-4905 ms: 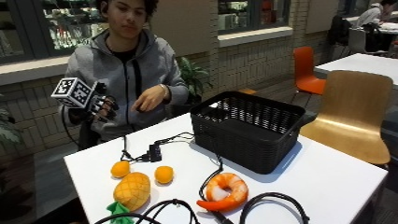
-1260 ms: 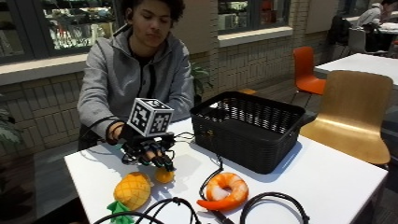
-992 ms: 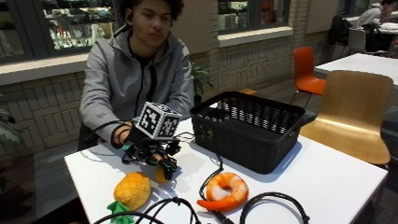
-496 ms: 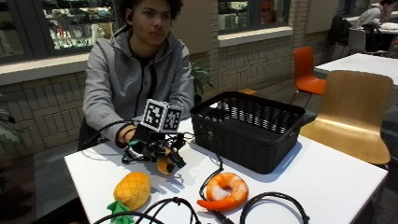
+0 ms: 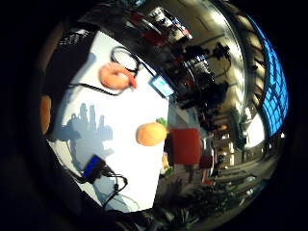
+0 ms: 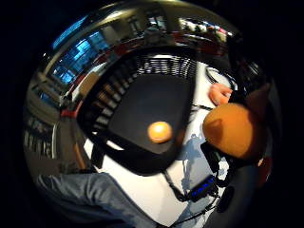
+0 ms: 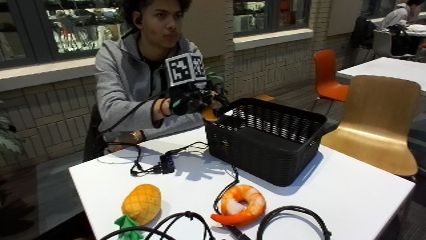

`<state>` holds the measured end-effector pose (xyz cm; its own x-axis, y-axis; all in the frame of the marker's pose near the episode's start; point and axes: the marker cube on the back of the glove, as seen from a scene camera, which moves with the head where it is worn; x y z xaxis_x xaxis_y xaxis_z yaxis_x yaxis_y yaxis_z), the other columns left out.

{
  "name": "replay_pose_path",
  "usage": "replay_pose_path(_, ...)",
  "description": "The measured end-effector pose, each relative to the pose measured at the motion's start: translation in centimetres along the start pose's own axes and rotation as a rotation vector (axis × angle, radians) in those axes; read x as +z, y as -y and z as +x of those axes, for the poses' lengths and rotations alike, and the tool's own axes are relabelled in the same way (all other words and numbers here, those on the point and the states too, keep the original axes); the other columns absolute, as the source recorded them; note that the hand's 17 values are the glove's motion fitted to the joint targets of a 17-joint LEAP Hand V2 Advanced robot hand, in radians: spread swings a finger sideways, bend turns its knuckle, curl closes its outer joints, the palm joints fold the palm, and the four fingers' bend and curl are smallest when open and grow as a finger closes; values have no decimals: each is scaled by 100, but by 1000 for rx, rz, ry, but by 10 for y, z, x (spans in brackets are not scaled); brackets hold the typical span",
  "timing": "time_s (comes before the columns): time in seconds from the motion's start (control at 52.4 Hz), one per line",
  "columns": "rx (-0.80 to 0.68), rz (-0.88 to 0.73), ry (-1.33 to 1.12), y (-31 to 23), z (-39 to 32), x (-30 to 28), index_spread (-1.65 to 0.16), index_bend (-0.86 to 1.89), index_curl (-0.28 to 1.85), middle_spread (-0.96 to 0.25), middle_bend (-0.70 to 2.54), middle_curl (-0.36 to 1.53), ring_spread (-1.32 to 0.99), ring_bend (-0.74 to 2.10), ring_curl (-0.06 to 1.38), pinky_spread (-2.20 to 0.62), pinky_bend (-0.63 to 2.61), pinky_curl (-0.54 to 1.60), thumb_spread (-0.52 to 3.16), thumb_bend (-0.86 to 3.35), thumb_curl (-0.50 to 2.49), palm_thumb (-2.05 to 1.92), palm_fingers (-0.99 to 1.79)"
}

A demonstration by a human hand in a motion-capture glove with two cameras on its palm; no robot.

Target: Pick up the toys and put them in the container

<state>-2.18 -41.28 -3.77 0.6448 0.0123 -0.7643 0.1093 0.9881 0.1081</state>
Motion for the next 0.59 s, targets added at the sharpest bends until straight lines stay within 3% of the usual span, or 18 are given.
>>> replay_pose_path(0.172,-96,-3,87,28,-70,-1,-19,147,62,-20,59,45,-22,25,19,-3,13,18,143,14,32,56,5)
replay_pose_path(0.477,-106,-68,56,45,-92,9,-19,150,61,-16,51,45,-20,20,22,-3,19,21,144,10,29,52,-2)
replay_pose_path(0.515,-169,-88,66,42,-92,8,-20,142,58,-13,39,42,-18,19,22,-3,25,23,143,8,28,48,-13)
replay_pose_path(0.592,-401,-97,71,32,-86,6,-21,97,48,-6,26,39,-14,19,23,-2,41,28,134,-1,26,36,-32)
